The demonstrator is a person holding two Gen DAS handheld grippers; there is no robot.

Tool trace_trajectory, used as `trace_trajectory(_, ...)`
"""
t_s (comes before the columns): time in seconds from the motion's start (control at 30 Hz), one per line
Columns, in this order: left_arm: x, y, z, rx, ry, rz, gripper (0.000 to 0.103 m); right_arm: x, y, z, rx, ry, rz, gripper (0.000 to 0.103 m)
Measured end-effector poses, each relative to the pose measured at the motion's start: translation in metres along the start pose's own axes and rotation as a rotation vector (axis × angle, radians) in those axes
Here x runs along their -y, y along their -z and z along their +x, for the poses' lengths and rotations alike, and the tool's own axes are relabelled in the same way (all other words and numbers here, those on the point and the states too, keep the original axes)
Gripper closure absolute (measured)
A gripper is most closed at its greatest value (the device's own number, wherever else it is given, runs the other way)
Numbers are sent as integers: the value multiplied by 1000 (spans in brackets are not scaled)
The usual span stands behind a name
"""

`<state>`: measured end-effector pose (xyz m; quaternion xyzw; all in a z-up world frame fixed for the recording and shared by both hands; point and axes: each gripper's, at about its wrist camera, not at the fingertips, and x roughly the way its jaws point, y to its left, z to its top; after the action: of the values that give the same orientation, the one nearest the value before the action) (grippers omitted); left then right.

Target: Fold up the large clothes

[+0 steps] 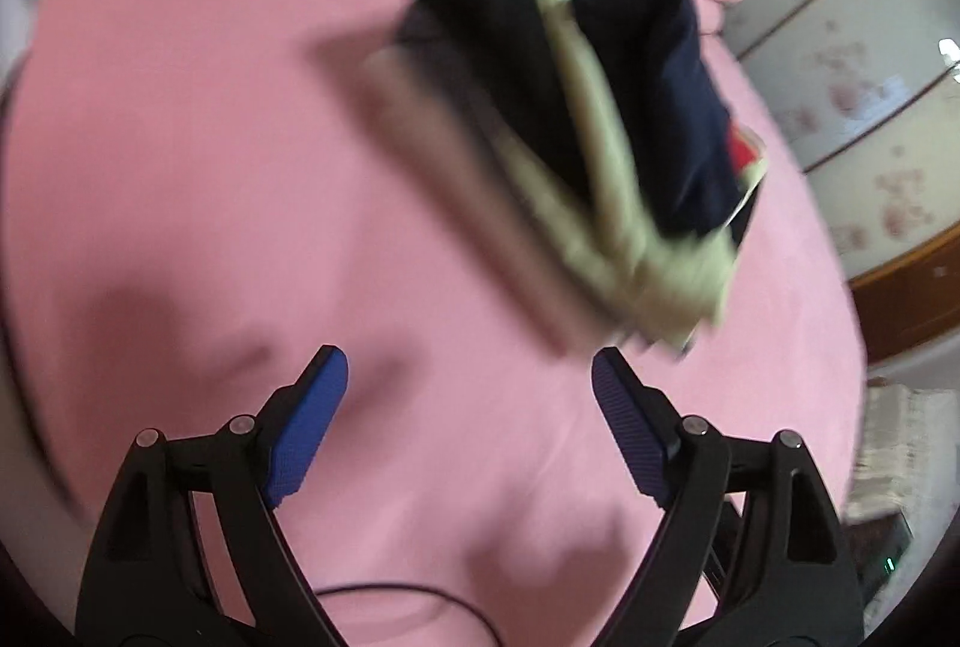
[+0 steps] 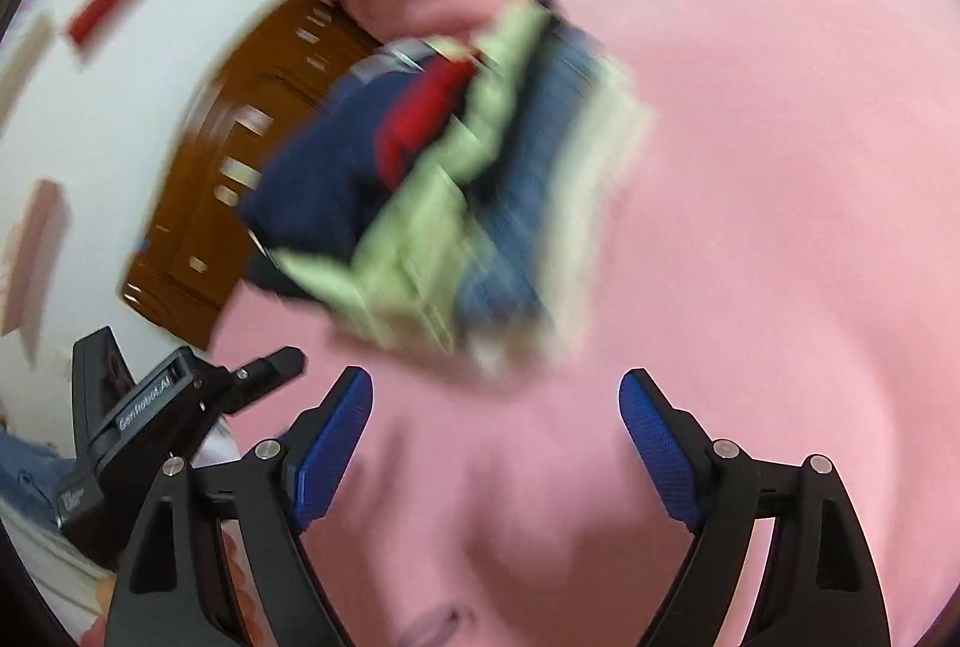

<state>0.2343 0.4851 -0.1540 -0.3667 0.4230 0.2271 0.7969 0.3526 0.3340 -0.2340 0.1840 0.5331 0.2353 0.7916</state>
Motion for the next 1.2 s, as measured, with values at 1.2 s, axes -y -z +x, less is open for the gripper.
trace_trajectory(1.2,272,413,-293,-122,116,1038,21,184,231,-540,31,486,234,0)
